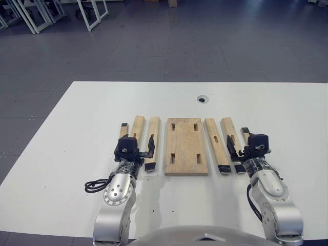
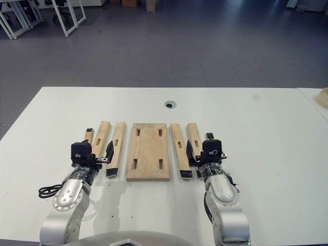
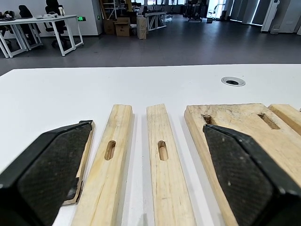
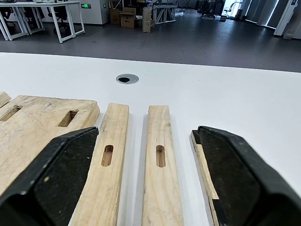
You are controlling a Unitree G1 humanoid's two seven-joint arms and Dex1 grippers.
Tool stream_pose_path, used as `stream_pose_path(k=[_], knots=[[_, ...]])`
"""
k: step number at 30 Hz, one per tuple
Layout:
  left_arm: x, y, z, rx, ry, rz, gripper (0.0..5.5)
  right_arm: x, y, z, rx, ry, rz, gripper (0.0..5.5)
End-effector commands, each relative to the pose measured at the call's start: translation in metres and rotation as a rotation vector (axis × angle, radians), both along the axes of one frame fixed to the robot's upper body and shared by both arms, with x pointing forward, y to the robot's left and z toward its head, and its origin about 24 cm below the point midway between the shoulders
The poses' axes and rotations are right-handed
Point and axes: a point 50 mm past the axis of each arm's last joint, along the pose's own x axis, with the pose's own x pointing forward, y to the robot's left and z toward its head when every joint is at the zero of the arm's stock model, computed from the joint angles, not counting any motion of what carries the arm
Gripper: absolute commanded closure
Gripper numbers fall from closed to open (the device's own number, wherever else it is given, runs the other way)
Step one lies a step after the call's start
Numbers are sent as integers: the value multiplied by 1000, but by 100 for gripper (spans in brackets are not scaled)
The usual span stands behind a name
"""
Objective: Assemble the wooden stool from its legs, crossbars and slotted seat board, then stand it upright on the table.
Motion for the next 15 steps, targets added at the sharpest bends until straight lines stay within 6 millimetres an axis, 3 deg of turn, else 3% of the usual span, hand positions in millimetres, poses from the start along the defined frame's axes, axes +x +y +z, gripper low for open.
stream_pose_path(k=[1, 7, 10, 15], knots=[[0, 1, 1, 3, 5, 14, 110, 7, -14, 1, 20, 13, -45, 159], [-3, 0, 0, 1, 14, 15, 110, 34, -92, 10, 4, 46, -178, 159], [-5, -1, 0, -2, 18, 16, 110, 37, -101, 7, -6, 96, -110, 159], [-5, -2, 0, -5, 23, 5, 110, 31, -89, -6, 37, 162, 11, 159]])
